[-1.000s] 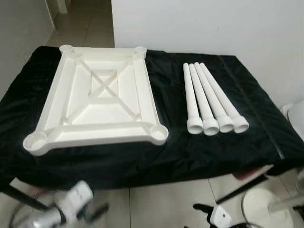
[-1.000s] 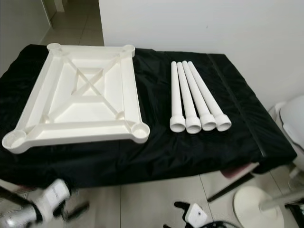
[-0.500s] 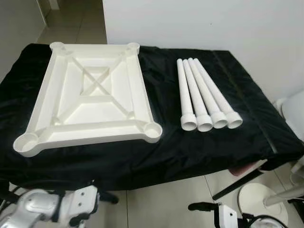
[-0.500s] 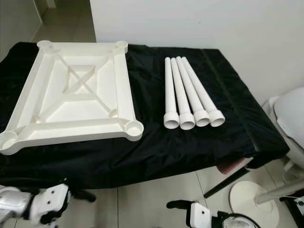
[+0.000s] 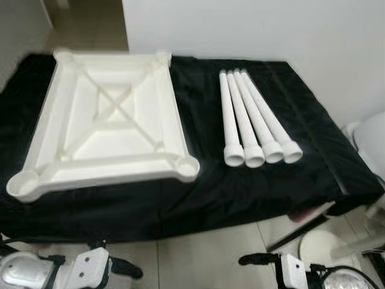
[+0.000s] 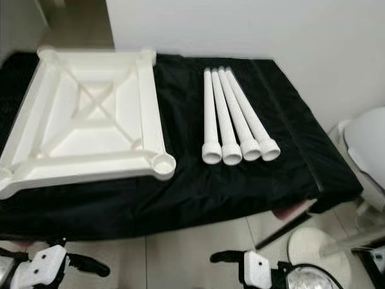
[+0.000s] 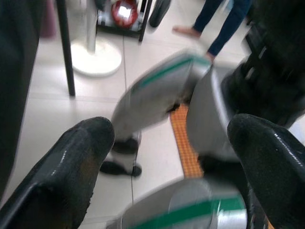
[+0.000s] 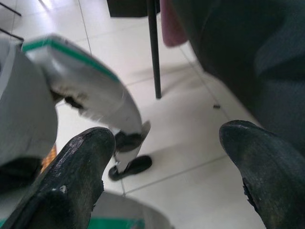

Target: Building children table

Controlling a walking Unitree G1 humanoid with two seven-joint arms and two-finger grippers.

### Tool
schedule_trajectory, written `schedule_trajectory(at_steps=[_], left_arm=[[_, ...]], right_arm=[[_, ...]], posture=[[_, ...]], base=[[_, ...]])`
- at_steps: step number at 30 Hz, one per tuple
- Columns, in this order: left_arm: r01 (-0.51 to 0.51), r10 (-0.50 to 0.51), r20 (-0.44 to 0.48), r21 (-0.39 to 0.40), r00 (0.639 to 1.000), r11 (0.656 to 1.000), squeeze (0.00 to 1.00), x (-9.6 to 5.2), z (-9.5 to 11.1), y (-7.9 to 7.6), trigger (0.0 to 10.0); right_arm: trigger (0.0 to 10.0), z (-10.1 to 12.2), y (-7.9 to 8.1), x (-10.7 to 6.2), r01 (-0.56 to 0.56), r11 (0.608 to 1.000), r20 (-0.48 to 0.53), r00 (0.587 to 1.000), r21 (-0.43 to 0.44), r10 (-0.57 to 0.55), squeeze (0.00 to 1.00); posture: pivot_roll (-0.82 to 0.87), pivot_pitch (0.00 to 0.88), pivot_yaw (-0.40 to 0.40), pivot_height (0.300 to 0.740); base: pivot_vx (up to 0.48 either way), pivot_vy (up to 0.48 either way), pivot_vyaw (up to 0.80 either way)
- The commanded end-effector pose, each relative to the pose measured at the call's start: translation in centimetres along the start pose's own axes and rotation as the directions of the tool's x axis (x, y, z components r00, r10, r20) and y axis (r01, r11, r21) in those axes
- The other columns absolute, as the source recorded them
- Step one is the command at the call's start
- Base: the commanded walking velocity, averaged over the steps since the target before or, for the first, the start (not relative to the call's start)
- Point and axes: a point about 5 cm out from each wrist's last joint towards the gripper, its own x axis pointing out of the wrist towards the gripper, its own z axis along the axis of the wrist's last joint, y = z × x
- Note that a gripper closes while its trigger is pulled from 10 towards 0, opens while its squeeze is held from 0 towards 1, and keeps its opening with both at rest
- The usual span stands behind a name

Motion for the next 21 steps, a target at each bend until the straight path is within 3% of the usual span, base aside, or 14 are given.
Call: schedule_trajectory(at_steps=[1, 8, 9, 10, 11, 13, 14, 15, 16, 17, 18, 21], left_arm=[[-0.036, 0.036, 0.088, 0.002, 0.995, 0.999, 0.00, 0.2, 1.6, 1.0, 10.0], [-0.203, 0.191, 0.237, 0.028, 0.953, 0.979, 0.00, 0.4, 3.6, 3.7, 10.0], [-0.357, 0.337, 0.334, -0.001, 0.880, 0.934, 0.00, 0.7, 4.7, 5.9, 10.0], [-0.417, 0.400, 0.359, -0.032, 0.843, 0.908, 0.00, 0.8, 4.9, 7.0, 10.0], [-0.417, 0.400, 0.359, -0.032, 0.843, 0.908, 0.00, 0.8, 4.9, 7.0, 10.0], [-0.494, 0.488, 0.377, -0.089, 0.787, 0.865, 0.00, 1.0, 5.1, 8.4, 10.0], [-0.494, 0.488, 0.377, -0.089, 0.787, 0.865, 0.00, 1.0, 5.1, 8.4, 10.0], [-0.533, 0.527, 0.391, -0.103, 0.755, 0.840, 0.00, 1.1, 5.2, 9.1, 10.0], [-0.533, 0.527, 0.391, -0.103, 0.755, 0.840, 0.00, 1.1, 5.2, 9.1, 10.0], [-0.589, 0.605, 0.401, -0.179, 0.688, 0.788, 0.00, 1.5, 5.5, 10.5, 10.0], [-0.589, 0.605, 0.401, -0.179, 0.688, 0.788, 0.00, 1.5, 5.5, 10.5, 10.0], [-0.636, 0.679, 0.365, -0.248, 0.637, 0.731, 0.00, 2.0, 5.6, 12.1, 10.0]], right_arm=[[10.0, 1.2, -1.5, -0.6, 0.054, 0.998, 0.028, 0.998, -0.029, -0.053, 0.00], [10.0, 3.1, -4.1, -0.5, 0.221, 0.971, 0.119, 0.971, -0.096, -0.209, 0.00], [10.0, 4.9, -6.5, -0.2, 0.412, 0.911, 0.237, 0.888, -0.024, -0.395, 0.00], [10.0, 5.5, -7.4, -0.1, 0.468, 0.883, 0.268, 0.846, 0.045, -0.462, 0.00], [10.0, 5.5, -7.4, -0.1, 0.468, 0.883, 0.268, 0.846, 0.045, -0.462, 0.00], [10.0, 5.8, -8.5, 0.1, 0.532, 0.830, 0.281, 0.781, 0.169, -0.558, 0.00], [10.0, 5.8, -8.5, 0.1, 0.532, 0.830, 0.281, 0.781, 0.169, -0.558, 0.00], [10.0, 5.8, -9.0, 0.2, 0.565, 0.794, 0.285, 0.741, 0.224, -0.608, 0.00], [10.0, 5.8, -9.0, 0.2, 0.565, 0.794, 0.285, 0.741, 0.224, -0.608, 0.00], [10.0, 5.9, -9.8, 0.9, 0.648, 0.701, 0.292, 0.637, 0.298, -0.713, 0.00], [10.0, 5.9, -9.8, 0.9, 0.648, 0.701, 0.292, 0.637, 0.298, -0.713, 0.00], [10.0, 6.5, -11.0, 1.7, 0.749, 0.560, 0.273, 0.489, 0.355, -0.828, 0.00]], posture=[[0.01, 0.076, -0.035, 0.740], [0.01, 0.070, -0.034, 0.740], [0.00, 0.064, -0.027, 0.740], [0.00, 0.062, -0.026, 0.740], [0.00, 0.062, -0.026, 0.740], [0.00, 0.058, -0.022, 0.740], [0.00, 0.058, -0.022, 0.740], [-0.01, 0.055, -0.022, 0.740], [-0.01, 0.055, -0.022, 0.740], [-0.01, 0.046, -0.012, 0.740], [-0.01, 0.046, -0.012, 0.740], [-0.03, 0.035, -0.001, 0.740]], base=[[0.000, 0.000, 0.00], [0.000, 0.000, 0.00], [0.000, 0.000, 0.00], [0.000, 0.000, 0.00], [0.000, 0.000, 0.00], [0.000, 0.000, 0.00], [0.000, 0.000, 0.00], [0.000, 0.000, 0.00], [0.000, 0.000, 0.00], [0.000, 0.000, 0.00], [0.000, 0.000, 0.00], [0.000, 0.000, 0.00]])
